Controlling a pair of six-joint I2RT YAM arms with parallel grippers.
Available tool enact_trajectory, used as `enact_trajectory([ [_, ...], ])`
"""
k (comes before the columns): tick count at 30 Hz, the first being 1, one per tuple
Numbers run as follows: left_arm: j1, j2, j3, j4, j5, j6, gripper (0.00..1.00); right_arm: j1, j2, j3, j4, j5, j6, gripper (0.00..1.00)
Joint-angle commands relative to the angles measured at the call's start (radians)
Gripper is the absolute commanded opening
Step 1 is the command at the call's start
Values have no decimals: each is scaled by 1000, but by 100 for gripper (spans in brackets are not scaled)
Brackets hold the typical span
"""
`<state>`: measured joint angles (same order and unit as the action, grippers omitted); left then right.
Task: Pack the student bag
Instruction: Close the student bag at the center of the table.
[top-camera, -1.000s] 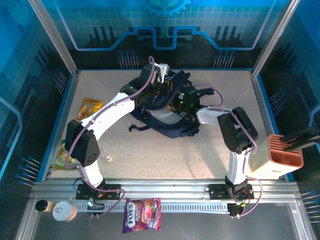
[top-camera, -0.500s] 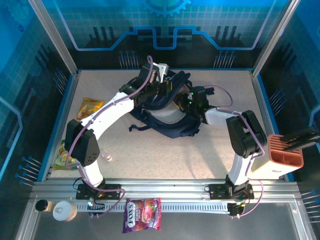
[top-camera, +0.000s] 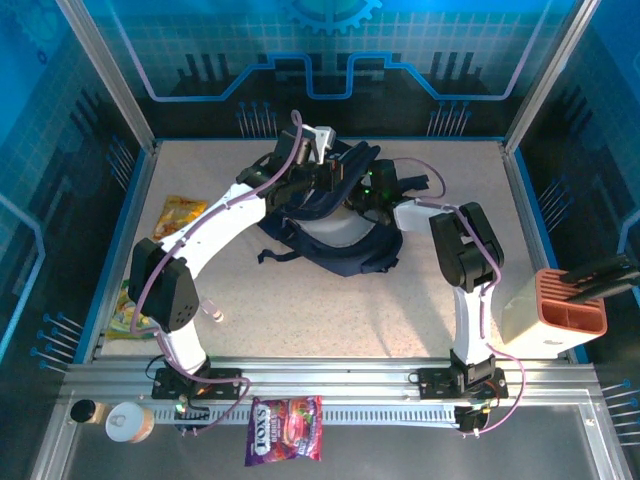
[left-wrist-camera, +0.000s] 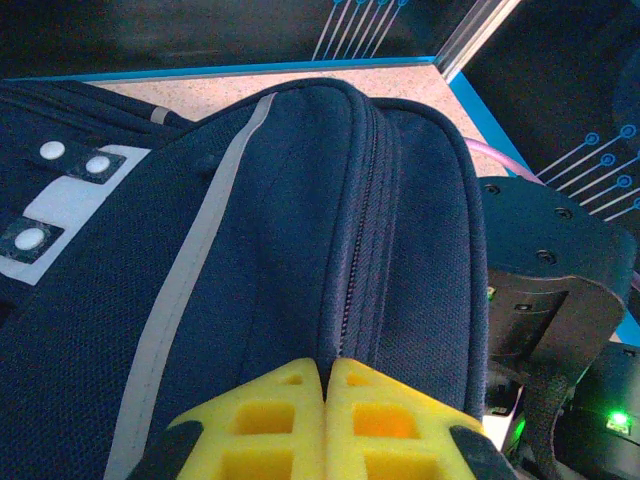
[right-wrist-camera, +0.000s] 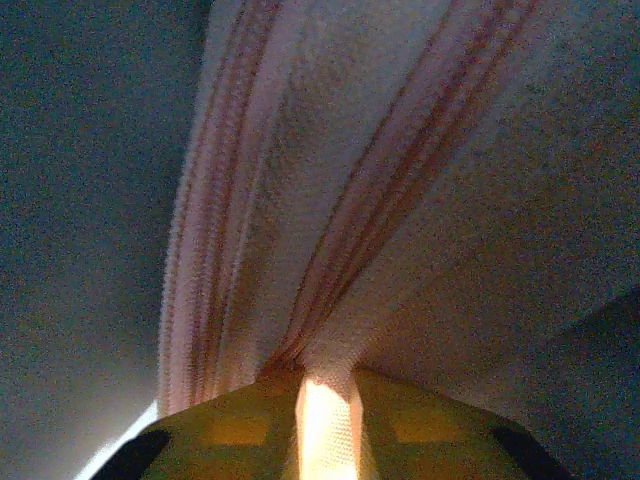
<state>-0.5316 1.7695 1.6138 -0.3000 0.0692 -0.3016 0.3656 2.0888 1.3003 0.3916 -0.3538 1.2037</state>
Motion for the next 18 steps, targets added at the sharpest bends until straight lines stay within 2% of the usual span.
enact_trajectory([
  [1, 4, -31, 12, 107, 49, -24, 0, -37, -86, -71, 55, -64, -27, 25],
  [6, 7, -10, 12, 114, 60, -39, 0, -95, -286, -252, -36, -66, -65, 36],
  [10, 8, 9, 8, 111, 81, -48, 0, -131, -467, -381, -180, -9, -145, 45],
  [18, -3, 73, 21, 57, 191, -30, 0, -208, -773, -484, -532, 213, -290, 59],
])
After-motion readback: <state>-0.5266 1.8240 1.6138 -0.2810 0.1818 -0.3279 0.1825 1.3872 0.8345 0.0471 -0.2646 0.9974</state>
